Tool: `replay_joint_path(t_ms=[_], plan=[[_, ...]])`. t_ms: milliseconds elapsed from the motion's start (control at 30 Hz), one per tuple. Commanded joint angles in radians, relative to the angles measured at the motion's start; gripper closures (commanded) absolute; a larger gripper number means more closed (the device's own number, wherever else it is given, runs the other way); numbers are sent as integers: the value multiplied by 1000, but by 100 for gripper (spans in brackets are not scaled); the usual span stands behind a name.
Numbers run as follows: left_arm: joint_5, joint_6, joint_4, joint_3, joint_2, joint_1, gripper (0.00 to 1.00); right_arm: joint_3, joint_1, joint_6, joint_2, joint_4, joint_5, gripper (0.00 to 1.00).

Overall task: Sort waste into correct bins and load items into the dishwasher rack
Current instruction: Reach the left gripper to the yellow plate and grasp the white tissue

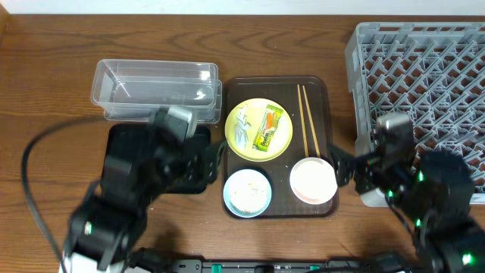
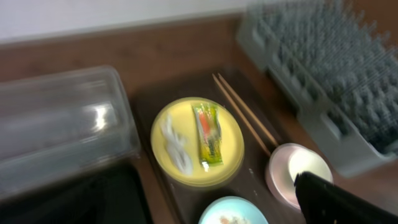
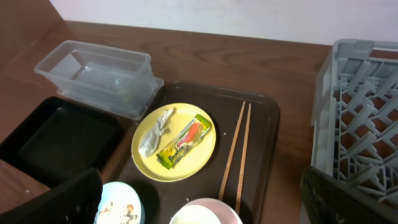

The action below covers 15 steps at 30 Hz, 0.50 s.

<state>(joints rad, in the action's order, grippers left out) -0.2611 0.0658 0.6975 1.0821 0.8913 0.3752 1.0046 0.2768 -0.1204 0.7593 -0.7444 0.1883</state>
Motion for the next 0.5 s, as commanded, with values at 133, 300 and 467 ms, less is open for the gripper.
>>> replay_joint_path(t_ms=[133, 300, 467], plan=[[-200, 22, 97, 166, 192, 3, 3, 98, -19, 20, 137, -76, 232, 1], [-248, 21, 83, 166, 276, 9, 3, 98, -19, 19, 149, -81, 271, 1], [-155, 23, 84, 166, 425, 47, 8, 98, -25, -157, 148, -71, 131, 1]])
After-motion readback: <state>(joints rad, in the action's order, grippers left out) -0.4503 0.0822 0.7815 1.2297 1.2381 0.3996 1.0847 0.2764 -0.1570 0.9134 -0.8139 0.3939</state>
